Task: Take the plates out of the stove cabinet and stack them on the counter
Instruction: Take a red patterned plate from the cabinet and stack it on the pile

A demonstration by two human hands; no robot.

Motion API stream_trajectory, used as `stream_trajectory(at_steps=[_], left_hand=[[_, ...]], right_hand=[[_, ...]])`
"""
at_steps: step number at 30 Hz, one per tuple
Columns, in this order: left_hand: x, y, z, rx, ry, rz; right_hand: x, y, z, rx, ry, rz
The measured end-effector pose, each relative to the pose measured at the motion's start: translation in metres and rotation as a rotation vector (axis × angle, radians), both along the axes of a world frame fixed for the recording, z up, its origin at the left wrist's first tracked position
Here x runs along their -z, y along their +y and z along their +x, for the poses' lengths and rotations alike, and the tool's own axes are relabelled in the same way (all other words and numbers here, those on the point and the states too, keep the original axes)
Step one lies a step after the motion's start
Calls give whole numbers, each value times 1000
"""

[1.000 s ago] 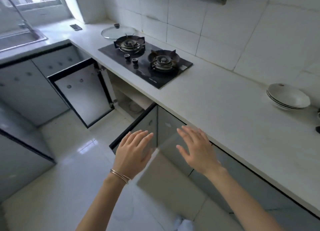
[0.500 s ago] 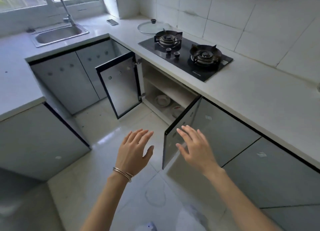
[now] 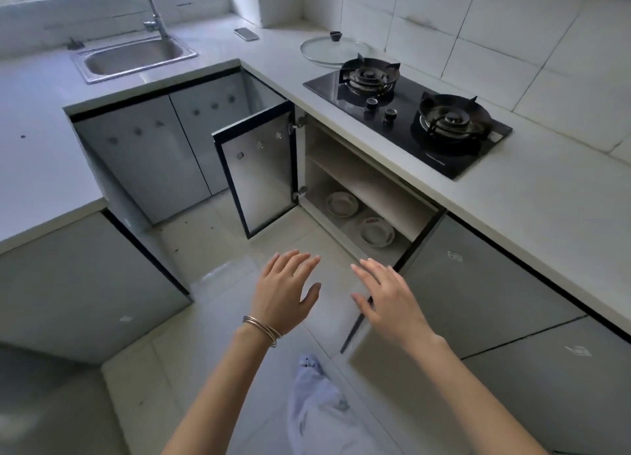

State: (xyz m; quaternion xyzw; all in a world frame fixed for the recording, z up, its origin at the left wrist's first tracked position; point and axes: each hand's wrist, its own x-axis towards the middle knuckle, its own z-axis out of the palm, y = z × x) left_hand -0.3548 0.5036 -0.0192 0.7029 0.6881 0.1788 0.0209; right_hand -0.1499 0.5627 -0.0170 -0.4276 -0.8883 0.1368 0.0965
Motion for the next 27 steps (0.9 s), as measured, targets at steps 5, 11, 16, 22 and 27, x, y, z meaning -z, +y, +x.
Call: stream_trajectory(at_steps=[5, 11, 16, 22, 27], left_hand=[[-5, 80, -51, 77, 55, -26], [-1, 167, -81, 137, 16, -63], [8, 222, -96, 216, 14, -58], [21, 290, -115, 351, 13, -46], [40, 357, -142, 495, 17, -52]], right_hand=[[8, 77, -41, 71, -18, -39], [7, 148, -69, 144, 26, -72], [12, 191, -80, 204, 5, -87], [22, 231, -95, 332, -2, -85], [38, 273, -130, 452, 8, -90]])
